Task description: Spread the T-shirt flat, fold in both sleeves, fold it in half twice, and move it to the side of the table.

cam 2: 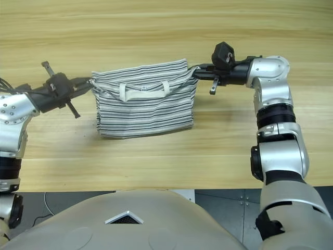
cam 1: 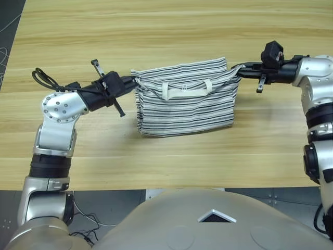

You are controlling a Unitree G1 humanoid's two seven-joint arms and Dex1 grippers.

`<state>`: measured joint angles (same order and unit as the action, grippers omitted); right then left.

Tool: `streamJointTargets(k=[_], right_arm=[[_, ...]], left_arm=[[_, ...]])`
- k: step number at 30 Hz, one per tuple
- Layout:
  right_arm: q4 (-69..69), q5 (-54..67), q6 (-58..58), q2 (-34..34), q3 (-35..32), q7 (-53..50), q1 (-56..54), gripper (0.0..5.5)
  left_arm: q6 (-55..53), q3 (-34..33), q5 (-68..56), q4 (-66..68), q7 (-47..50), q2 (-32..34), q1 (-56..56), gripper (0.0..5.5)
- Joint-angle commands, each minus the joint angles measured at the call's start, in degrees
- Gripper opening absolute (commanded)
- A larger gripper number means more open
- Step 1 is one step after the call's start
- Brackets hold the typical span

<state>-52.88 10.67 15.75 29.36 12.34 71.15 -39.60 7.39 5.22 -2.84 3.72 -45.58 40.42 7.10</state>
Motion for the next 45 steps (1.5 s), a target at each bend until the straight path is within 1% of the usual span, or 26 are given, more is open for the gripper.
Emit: streamJointTargets(k=[1, 3, 7, 12, 15, 16, 17, 19, 20, 22, 23, 24, 25, 26, 28, 31, 32, 34, 37, 40, 41, 43, 45], right_arm=[[-6.93, -3.04, 3.69, -2.33, -1.85, -3.21, -6.08, 0.10], [-9.43, -4.04, 4.63, -2.96, -2.46, -4.40, -7.75, 0.10], [-13.43, -6.76, 5.89, -4.63, -3.00, -7.01, -9.78, 0.10], [-16.16, -10.10, 6.24, -6.35, -2.71, -9.98, -10.66, 0.10], [-17.74, -13.04, 5.48, -7.43, -2.33, -16.38, -11.24, 0.63], [-18.16, -14.09, 5.72, -7.64, -2.27, -19.03, -11.45, 0.75], [-18.71, -14.93, 5.65, -7.81, -2.51, -22.24, -11.72, 1.02], [-19.79, -16.35, 5.16, -7.78, -3.16, -29.57, -11.91, 1.39], [-20.34, -17.37, 4.85, -7.62, -2.97, -32.31, -11.43, 1.55], [-21.01, -18.90, 4.48, -7.32, -2.64, -36.18, -10.13, 1.93], [-21.07, -19.65, 4.98, -7.11, -2.42, -37.12, -9.46, 2.02], [-21.02, -19.81, 5.50, -7.16, -2.63, -37.59, -9.01, 2.23], [-20.88, -19.90, 6.09, -7.30, -2.80, -37.56, -8.65, 2.35], [-20.52, -19.76, 7.13, -7.59, -3.12, -37.29, -8.18, 2.59], [-19.20, -17.99, 10.47, -8.45, -4.52, -34.28, -7.06, 2.87], [-16.80, -17.43, 17.23, -9.04, -4.53, -29.95, -5.55, 3.50], [-16.28, -17.91, 19.00, -9.13, -4.14, -29.77, -5.32, 3.50], [-15.12, -21.46, 22.83, -9.14, -1.60, -32.46, -5.51, 3.50], [-13.27, -37.80, 26.87, -8.05, 10.16, -44.09, -6.60, 3.50], [-15.10, -54.18, 22.62, -9.07, 22.87, -56.72, -9.13, 3.50], [-16.21, -57.88, 20.91, -9.63, 25.75, -60.55, -10.10, 3.50], [-18.58, -61.58, 18.32, -11.21, 29.07, -65.32, -11.89, 3.50], [-20.86, -63.20, 15.93, -12.73, 30.75, -67.97, -13.41, 3.50]], left_arm=[[2.28, -1.26, 3.14, 8.05, 4.32, -1.20, 5.15, 0.11], [3.09, -1.72, 3.60, 11.02, 5.40, -1.59, 6.35, 0.11], [5.34, -0.63, 5.82, 15.67, 6.88, -2.39, 7.16, 0.11], [6.28, -0.06, 6.93, 18.85, 6.95, -3.22, 7.59, 0.11], [6.25, 0.56, 7.41, 19.90, 7.35, -4.43, 7.78, 0.65], [6.48, 0.81, 8.03, 20.30, 8.00, -4.82, 8.00, 0.73], [6.24, 0.70, 8.63, 20.89, 9.68, -5.68, 8.47, 0.97], [5.34, -0.94, 9.95, 23.64, 16.59, -8.03, 10.38, 1.28], [4.85, -1.77, 10.73, 25.71, 20.67, -9.01, 11.38, 1.42], [3.65, -3.00, 10.85, 28.58, 25.34, -10.68, 11.77, 1.77], [3.18, -3.41, 10.44, 29.61, 26.68, -11.47, 11.54, 1.85], [2.95, -3.69, 10.04, 30.34, 27.54, -12.06, 11.19, 1.94], [3.09, -3.93, 9.93, 30.98, 28.46, -12.50, 10.86, 1.94], [3.50, -4.24, 9.58, 31.38, 29.01, -12.89, 10.46, 1.94], [4.02, -4.89, 9.09, 31.58, 29.91, -13.37, 9.70, 1.94], [4.56, -6.49, 8.37, 30.10, 30.98, -12.91, 8.27, 1.94], [4.56, -7.26, 8.00, 29.34, 31.48, -12.71, 8.03, 1.94], [4.82, -8.96, 7.67, 26.52, 33.15, -12.33, 7.18, 1.94], [4.71, -11.00, 8.06, 20.54, 35.72, -12.09, 5.32, 1.94], [3.81, -10.22, 9.17, 14.80, 35.09, -12.08, 1.99, 1.94], [3.51, -9.90, 9.47, 13.49, 34.87, -12.08, 1.06, 1.94], [2.57, -9.73, 9.36, 11.26, 34.43, -12.26, -0.46, 1.94], [2.23, -9.28, 8.95, 9.34, 33.12, -12.38, -2.28, 1.94]])
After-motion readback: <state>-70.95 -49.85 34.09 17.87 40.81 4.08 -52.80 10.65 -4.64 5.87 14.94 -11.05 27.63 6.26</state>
